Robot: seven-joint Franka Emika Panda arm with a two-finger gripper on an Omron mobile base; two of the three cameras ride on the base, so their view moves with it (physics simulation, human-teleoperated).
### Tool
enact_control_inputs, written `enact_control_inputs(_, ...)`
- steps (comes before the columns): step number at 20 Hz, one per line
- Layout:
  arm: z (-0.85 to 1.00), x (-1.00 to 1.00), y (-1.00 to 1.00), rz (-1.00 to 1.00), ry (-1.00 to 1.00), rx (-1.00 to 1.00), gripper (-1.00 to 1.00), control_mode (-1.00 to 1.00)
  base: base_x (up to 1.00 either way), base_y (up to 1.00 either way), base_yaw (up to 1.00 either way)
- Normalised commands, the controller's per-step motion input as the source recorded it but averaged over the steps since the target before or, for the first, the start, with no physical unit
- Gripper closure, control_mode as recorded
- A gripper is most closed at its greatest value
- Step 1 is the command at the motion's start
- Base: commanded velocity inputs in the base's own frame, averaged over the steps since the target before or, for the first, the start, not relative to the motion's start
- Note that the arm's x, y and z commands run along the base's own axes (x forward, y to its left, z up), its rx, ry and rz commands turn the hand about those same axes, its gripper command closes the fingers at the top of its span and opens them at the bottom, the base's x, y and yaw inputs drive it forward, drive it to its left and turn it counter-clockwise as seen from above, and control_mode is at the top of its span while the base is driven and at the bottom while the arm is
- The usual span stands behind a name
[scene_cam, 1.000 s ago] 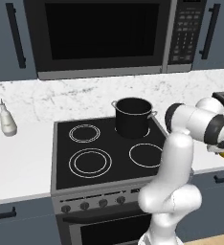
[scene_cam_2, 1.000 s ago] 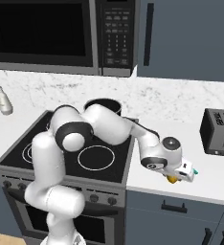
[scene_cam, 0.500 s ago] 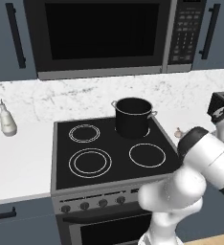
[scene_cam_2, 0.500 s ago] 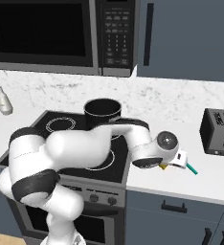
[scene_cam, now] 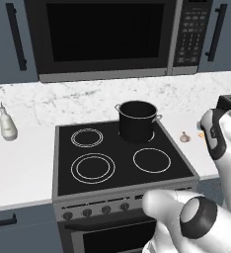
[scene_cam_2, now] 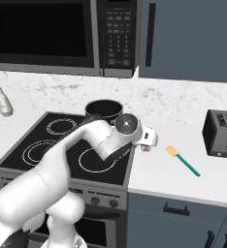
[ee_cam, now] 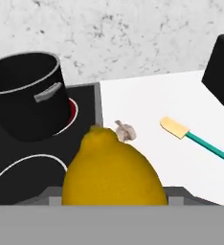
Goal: Put the lemon and garlic in the pot. Retrieve the spatula and lightly stir the vegetables in the pot.
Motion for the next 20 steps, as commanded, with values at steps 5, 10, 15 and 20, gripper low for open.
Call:
enact_control_inputs(5,0.54,0.00,1.00,0.11,-0.12,0.00,1.00,-1.00,0.00,0.00,0.00)
enact_control_inputs(10,0.28,0.20,0.81,0.09,-0.13,0.00,1.00,-1.00,0.00,0.00,0.00)
enact_control_inputs(15,0.28,0.56,0.44,0.04,-0.02,0.00,1.00,-1.00,0.00,0.00,0.00)
enact_control_inputs(20,0.32,0.61,0.23,0.00,0.01,0.00,1.00,-1.00,0.00,0.00,0.00)
